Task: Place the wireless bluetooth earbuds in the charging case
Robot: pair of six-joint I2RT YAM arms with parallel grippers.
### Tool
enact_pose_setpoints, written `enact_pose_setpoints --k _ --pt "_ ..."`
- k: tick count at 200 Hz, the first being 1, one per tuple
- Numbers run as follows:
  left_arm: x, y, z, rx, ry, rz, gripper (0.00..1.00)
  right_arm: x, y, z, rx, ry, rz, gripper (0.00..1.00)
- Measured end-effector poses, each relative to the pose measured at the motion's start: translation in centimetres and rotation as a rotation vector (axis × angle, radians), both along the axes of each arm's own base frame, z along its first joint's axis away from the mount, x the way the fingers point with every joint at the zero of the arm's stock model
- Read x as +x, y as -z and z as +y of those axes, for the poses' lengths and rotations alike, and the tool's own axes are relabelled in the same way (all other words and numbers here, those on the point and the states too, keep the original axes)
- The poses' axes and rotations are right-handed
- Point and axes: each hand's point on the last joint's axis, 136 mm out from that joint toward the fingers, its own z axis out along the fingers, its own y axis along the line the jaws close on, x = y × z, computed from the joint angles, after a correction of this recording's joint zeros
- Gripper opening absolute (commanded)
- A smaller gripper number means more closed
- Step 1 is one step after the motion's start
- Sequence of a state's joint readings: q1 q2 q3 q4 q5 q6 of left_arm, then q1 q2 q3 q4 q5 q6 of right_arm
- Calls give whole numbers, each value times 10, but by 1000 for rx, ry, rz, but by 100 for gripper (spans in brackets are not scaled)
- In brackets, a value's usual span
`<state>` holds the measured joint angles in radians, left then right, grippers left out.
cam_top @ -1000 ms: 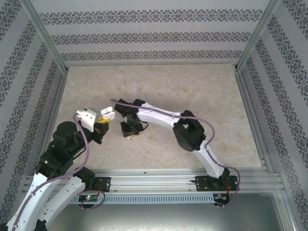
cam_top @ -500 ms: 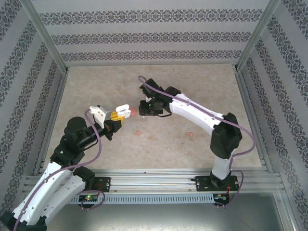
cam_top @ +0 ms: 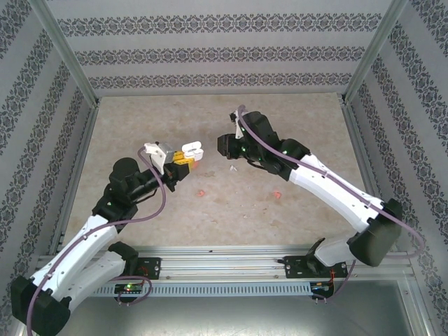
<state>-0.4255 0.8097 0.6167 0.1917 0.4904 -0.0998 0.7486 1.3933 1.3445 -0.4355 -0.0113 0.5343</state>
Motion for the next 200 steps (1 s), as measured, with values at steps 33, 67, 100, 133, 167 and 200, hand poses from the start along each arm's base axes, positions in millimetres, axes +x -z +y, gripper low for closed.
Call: enact_pose_setpoints --k 33,67,100,133,167,200 --pt "9 -2 -7 -29 15 -14 0 -7 -24 -3 85 -24 -121 27" --pt "13 -4 -13 -51 38 -25 0 -20 -50 11 164 -99 -229 27" --pt "14 -7 -15 -59 47 -36 0 -27 -68 27 224 -168 -289 27" --pt "14 -6 -15 -59 47 -35 0 -28 -63 43 237 -211 -290 27" --pt "14 -7 -15 -59 46 -36 0 -31 -51 58 231 -253 -267 26" --pt "15 -6 -14 -58 42 -35 0 -33 -50 66 237 -273 -264 26"
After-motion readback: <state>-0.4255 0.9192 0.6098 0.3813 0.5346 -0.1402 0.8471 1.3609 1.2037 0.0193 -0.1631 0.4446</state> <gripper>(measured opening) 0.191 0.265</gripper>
